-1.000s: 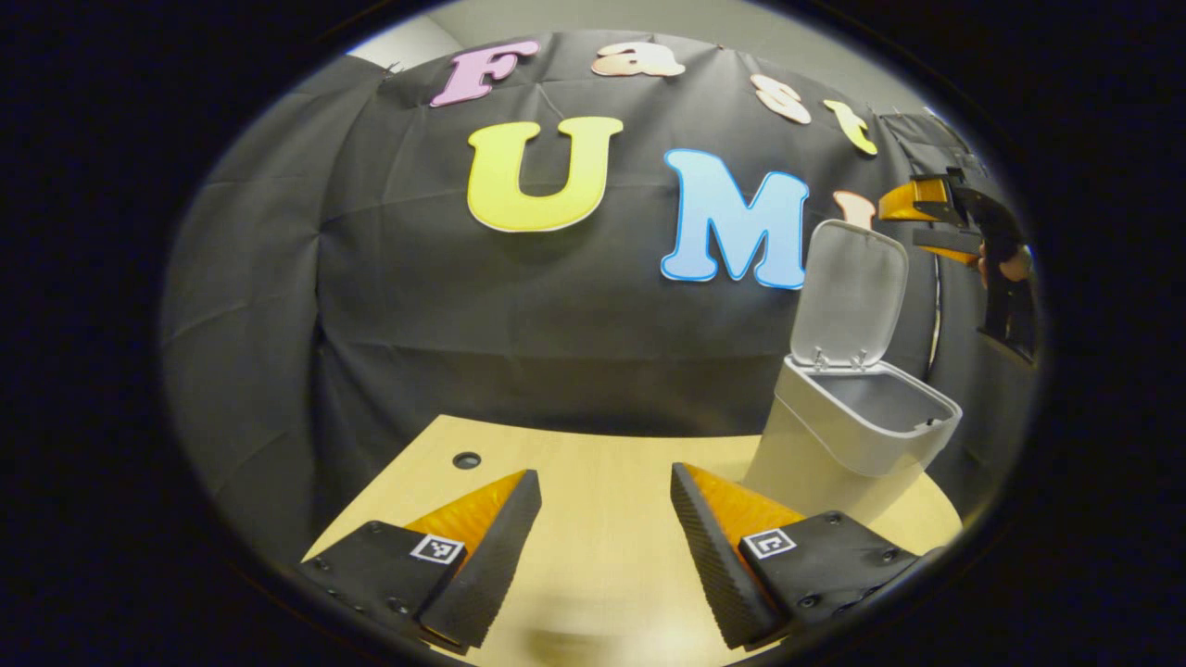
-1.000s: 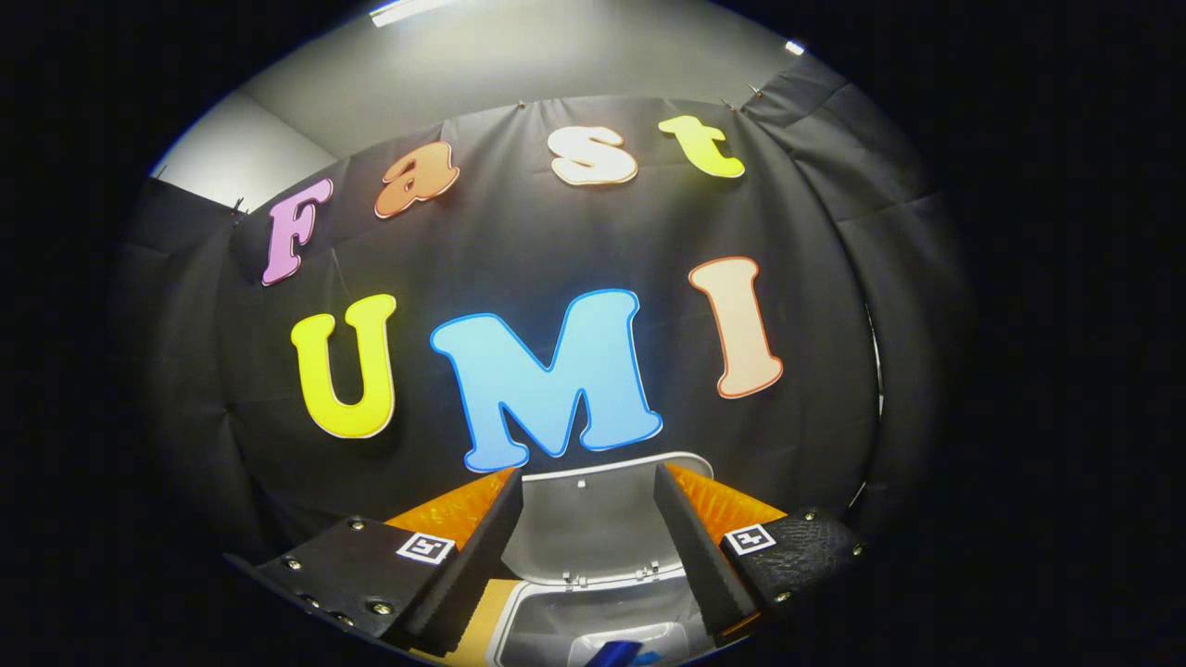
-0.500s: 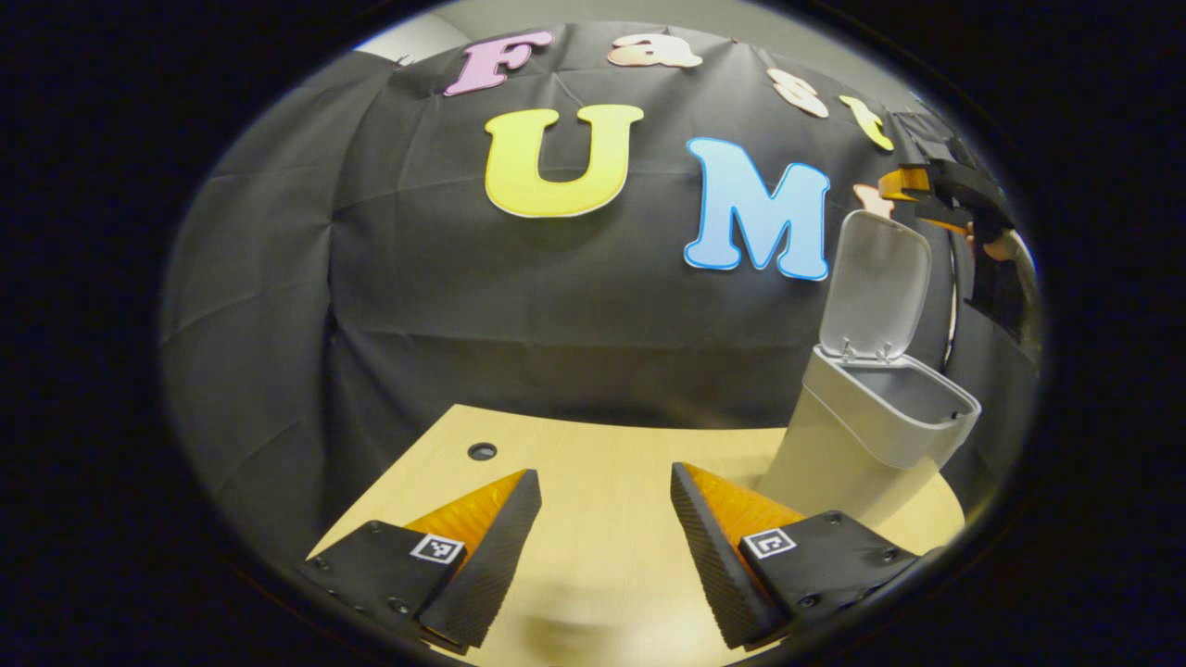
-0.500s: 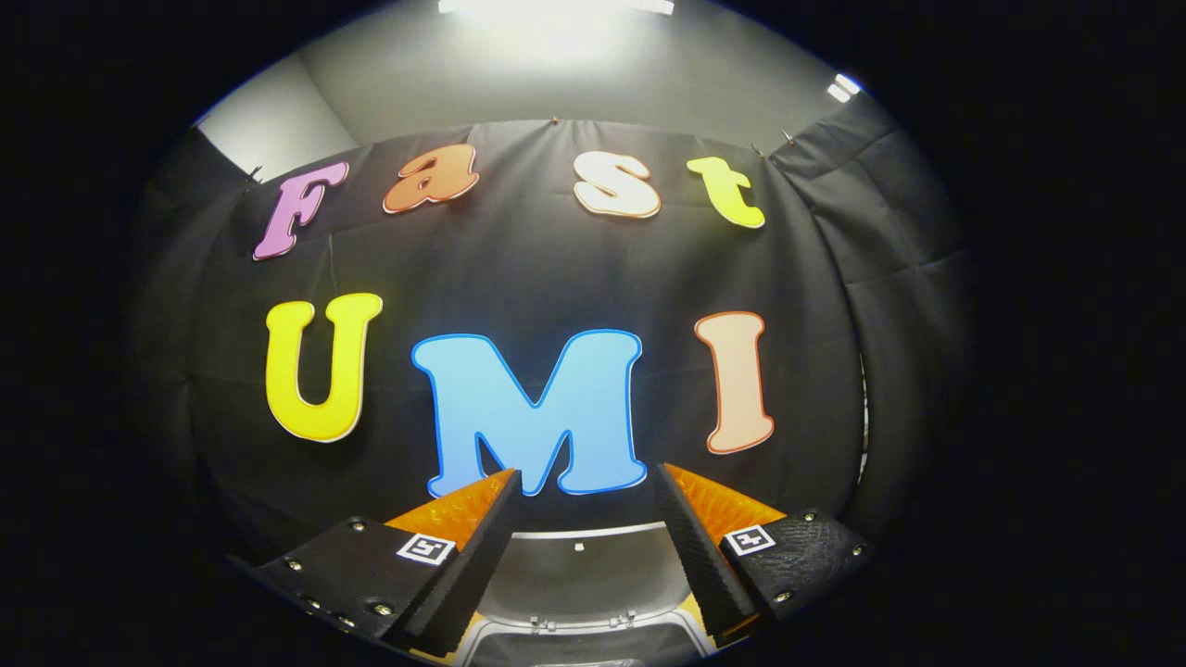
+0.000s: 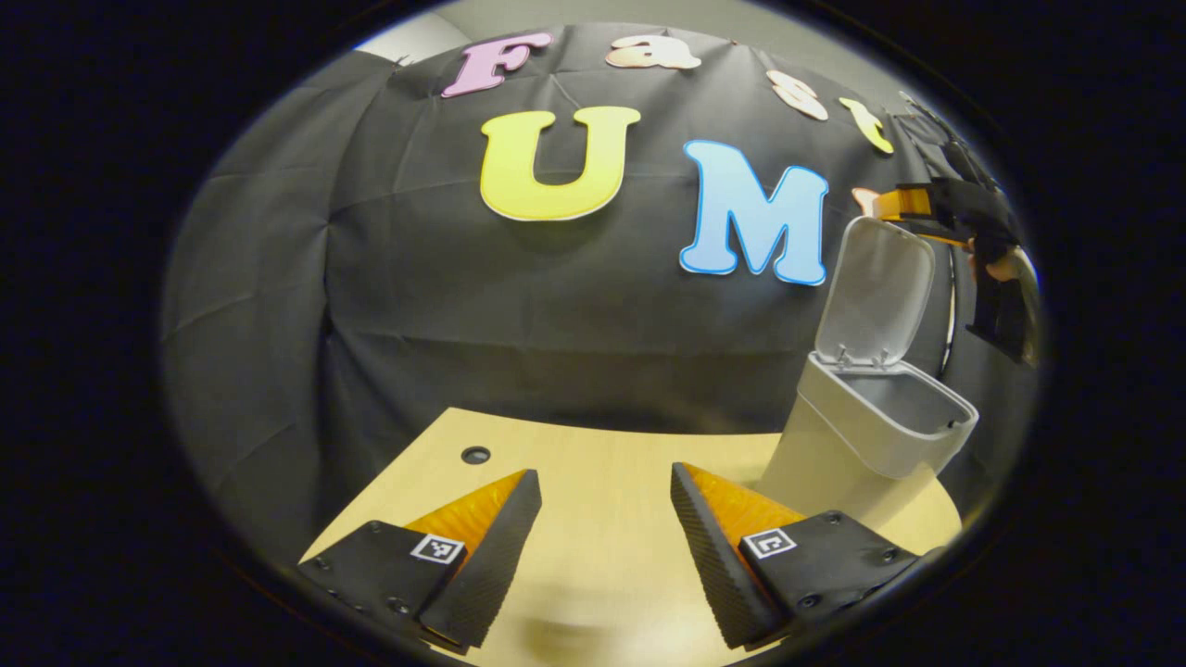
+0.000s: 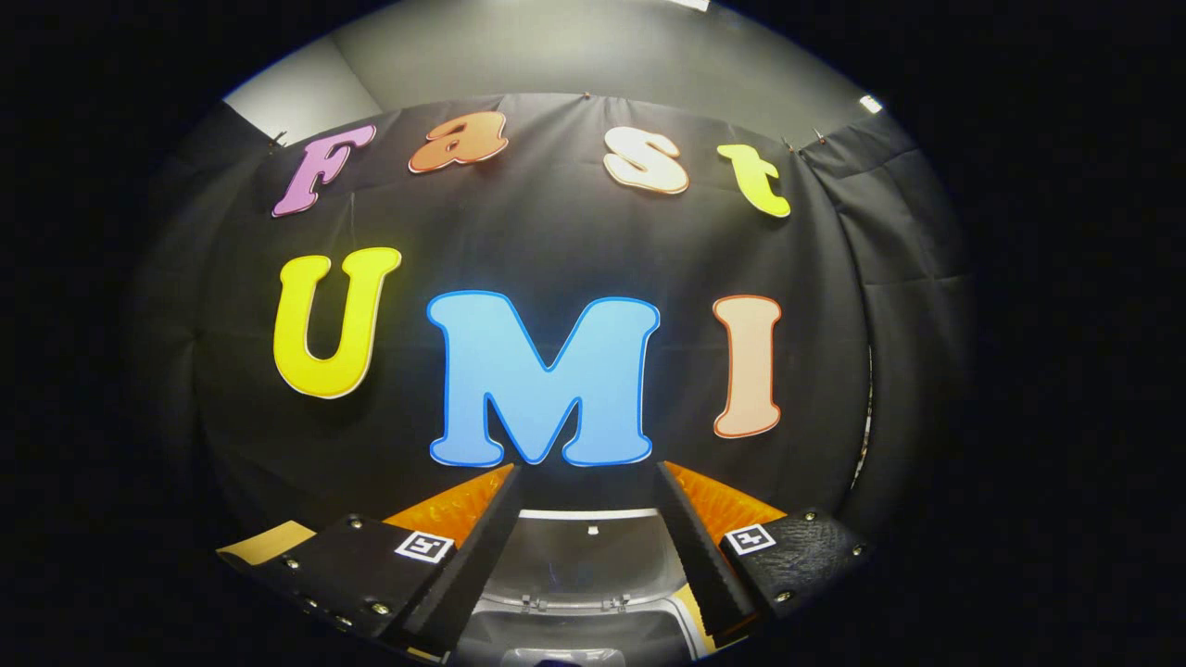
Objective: Press the lid of the desktop garbage bin to open it, pick up the crumpled paper on the desktop and throw it into the bin, then pick up the pop can on the desktop and drop it into the bin, and finally close the garbage bin lid.
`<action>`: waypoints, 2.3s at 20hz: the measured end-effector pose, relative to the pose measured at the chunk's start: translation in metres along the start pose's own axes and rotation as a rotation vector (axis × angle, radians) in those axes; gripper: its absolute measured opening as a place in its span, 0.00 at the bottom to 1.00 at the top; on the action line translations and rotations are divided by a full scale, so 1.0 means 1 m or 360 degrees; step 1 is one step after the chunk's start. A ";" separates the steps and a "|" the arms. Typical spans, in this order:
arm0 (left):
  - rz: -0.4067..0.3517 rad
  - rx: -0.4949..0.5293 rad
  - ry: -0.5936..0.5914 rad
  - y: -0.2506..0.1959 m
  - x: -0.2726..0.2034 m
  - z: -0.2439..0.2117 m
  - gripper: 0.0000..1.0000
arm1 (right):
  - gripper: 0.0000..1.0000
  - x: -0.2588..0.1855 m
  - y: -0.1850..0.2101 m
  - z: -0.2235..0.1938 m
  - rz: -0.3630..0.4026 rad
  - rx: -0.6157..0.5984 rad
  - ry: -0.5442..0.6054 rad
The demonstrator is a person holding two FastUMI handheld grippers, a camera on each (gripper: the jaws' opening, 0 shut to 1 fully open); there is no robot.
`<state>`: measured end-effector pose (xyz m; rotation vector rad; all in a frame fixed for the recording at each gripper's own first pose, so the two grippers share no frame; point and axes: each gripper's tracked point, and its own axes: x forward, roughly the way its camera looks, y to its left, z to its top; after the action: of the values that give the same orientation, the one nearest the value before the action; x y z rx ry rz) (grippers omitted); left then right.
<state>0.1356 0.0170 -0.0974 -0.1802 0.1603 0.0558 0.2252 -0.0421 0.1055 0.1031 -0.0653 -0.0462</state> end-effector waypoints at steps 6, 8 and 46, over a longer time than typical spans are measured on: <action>-0.0060 0.0014 -0.0043 -0.021 -0.013 0.009 0.94 | 0.91 -0.047 0.000 -0.021 0.0054 0.0010 0.0157; -0.0073 0.0017 -0.0056 -0.026 -0.017 0.012 0.94 | 0.91 -0.061 -0.002 -0.029 0.0045 0.0024 0.0201; -0.0056 0.0031 -0.0031 -0.018 -0.032 -0.004 0.94 | 0.96 -0.116 0.001 -0.173 0.0075 0.0033 0.0478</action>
<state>0.1049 -0.0029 -0.0931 -0.1629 0.1384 0.0208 0.1216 -0.0176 -0.0734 0.1286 0.2318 0.0171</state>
